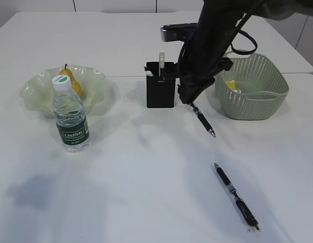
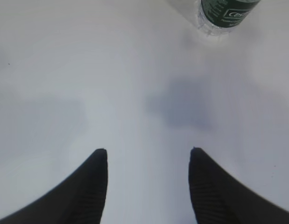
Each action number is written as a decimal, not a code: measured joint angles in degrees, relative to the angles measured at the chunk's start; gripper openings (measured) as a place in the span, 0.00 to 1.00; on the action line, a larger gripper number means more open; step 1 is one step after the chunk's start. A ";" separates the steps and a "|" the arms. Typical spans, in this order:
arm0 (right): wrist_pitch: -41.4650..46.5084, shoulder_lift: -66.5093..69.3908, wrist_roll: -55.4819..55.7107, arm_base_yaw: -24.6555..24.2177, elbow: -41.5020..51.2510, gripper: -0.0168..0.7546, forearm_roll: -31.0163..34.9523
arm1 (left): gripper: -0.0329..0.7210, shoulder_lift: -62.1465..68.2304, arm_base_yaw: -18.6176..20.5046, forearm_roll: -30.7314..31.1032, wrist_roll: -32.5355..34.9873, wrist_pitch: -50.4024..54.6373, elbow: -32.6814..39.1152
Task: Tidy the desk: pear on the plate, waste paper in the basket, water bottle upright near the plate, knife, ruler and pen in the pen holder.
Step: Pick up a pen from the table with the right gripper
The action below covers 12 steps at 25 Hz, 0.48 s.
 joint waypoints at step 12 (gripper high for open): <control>0.00 -14.88 -1.64 -0.73 21.36 0.13 0.55 | 0.56 0.04 0.06 0.00 0.00 2.15 0.00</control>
